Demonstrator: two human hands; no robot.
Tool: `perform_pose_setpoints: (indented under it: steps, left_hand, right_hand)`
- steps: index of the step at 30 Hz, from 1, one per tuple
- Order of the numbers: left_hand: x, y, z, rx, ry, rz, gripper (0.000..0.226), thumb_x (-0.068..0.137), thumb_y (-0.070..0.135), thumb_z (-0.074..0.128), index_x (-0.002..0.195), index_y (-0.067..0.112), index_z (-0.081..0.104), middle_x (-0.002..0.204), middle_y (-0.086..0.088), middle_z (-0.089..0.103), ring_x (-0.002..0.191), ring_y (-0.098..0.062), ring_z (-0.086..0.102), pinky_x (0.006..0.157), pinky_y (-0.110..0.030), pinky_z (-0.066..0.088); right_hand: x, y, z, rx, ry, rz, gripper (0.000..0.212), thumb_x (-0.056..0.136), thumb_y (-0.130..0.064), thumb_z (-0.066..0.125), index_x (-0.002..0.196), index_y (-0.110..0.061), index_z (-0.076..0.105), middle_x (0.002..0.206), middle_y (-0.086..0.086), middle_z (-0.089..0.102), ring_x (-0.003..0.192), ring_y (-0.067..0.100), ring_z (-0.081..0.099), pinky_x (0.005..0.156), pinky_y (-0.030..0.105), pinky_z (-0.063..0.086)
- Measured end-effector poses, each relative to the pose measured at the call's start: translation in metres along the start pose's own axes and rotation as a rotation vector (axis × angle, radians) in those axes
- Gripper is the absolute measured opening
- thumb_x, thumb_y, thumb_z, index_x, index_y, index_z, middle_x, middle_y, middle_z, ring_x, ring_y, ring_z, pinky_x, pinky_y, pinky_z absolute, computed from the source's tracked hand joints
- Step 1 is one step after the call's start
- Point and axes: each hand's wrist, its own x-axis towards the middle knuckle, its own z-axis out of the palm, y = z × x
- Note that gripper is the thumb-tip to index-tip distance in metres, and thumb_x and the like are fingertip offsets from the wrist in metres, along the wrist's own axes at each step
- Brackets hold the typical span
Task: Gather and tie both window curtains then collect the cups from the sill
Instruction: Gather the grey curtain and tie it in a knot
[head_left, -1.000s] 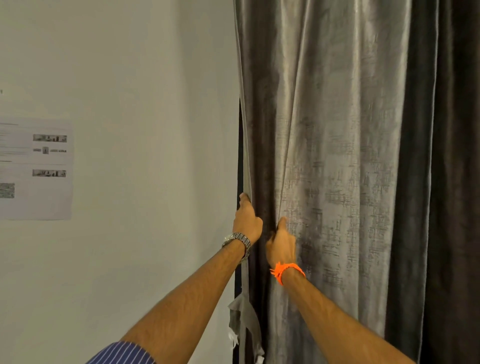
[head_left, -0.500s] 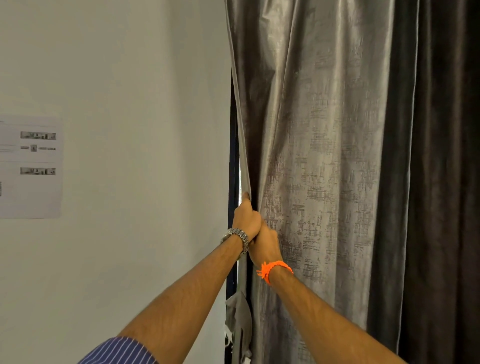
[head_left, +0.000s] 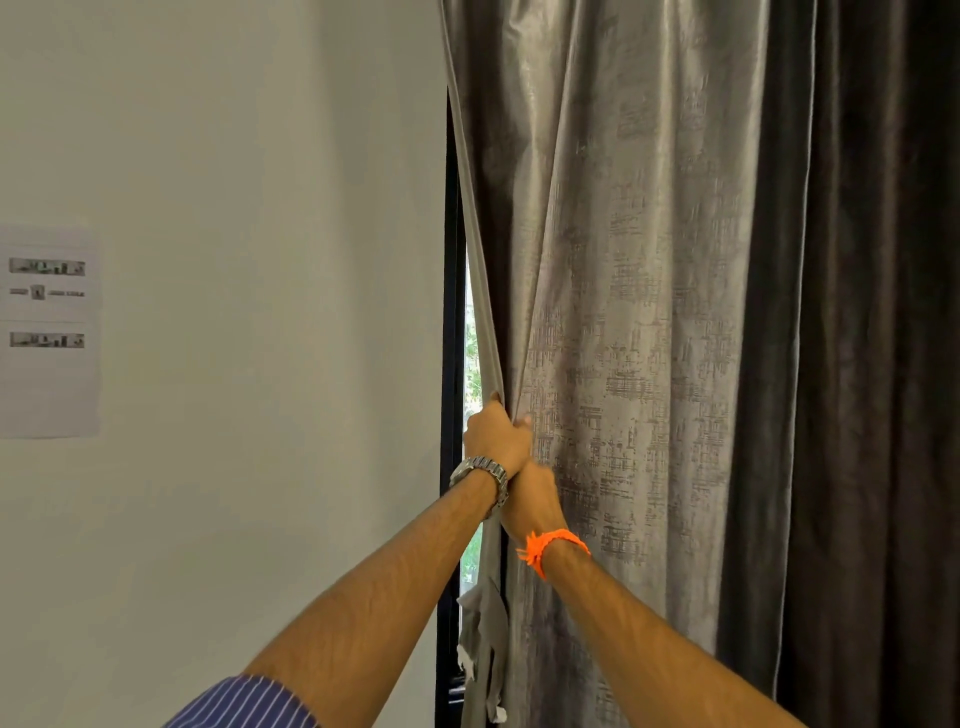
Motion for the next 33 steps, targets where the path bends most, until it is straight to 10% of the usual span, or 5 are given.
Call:
perform_pose_setpoints:
  steps: [6,13,19,23,33]
  left_hand:
    - [0.003,0.001,0.010,0.166,0.020,0.029,0.022,0.092,0.009,0.054,0.114,0.008,0.058,0.101,-0.011,0.067,0.077,-0.024,0.063,0.067,-0.030,0.054]
    - [0.014,-0.003,0.020,0.193,0.023,0.045,0.020,0.093,0.009,0.053,0.113,0.006,0.058,0.095,-0.009,0.066,0.067,-0.017,0.054,0.056,-0.023,0.046]
    - [0.020,-0.001,0.032,0.250,0.003,0.088,0.017,0.094,0.009,0.049,0.108,0.001,0.057,0.096,-0.014,0.064,0.061,-0.014,0.045,0.060,-0.027,0.041]
    - [0.018,0.009,0.040,0.256,-0.003,0.075,0.018,0.093,0.008,0.048,0.107,0.000,0.056,0.097,-0.016,0.065,0.072,-0.025,0.055,0.063,-0.032,0.045]
    - [0.008,0.028,0.061,0.263,-0.001,0.070,0.016,0.095,0.009,0.047,0.107,0.002,0.056,0.097,-0.013,0.065,0.077,-0.027,0.061,0.068,-0.035,0.052]
  right_hand:
    - [-0.008,0.016,-0.009,0.225,0.070,-0.059,0.016,0.089,-0.007,0.052,0.104,-0.011,0.058,0.089,0.004,0.070,0.066,0.006,0.058,0.058,0.016,0.047]
    - [-0.005,0.050,-0.033,0.425,0.187,0.003,0.050,0.089,-0.019,0.056,0.137,-0.015,0.045,0.130,0.008,0.061,0.117,0.023,0.061,0.097,0.030,0.050]
    - [-0.002,0.074,-0.075,0.128,0.735,0.015,0.034,0.082,-0.015,0.062,0.112,-0.028,0.055,0.083,-0.003,0.074,0.069,0.022,0.070,0.058,0.026,0.049]
    - [0.004,0.096,-0.098,0.070,0.904,0.020,0.040,0.074,-0.015,0.070,0.109,-0.029,0.056,0.091,-0.001,0.062,0.088,0.021,0.054,0.078,0.036,0.047]
    - [0.017,0.137,-0.097,0.528,0.582,0.311,0.112,0.052,-0.048,0.089,0.140,-0.015,0.027,0.143,0.010,0.043,0.128,0.033,0.045,0.104,0.049,0.042]
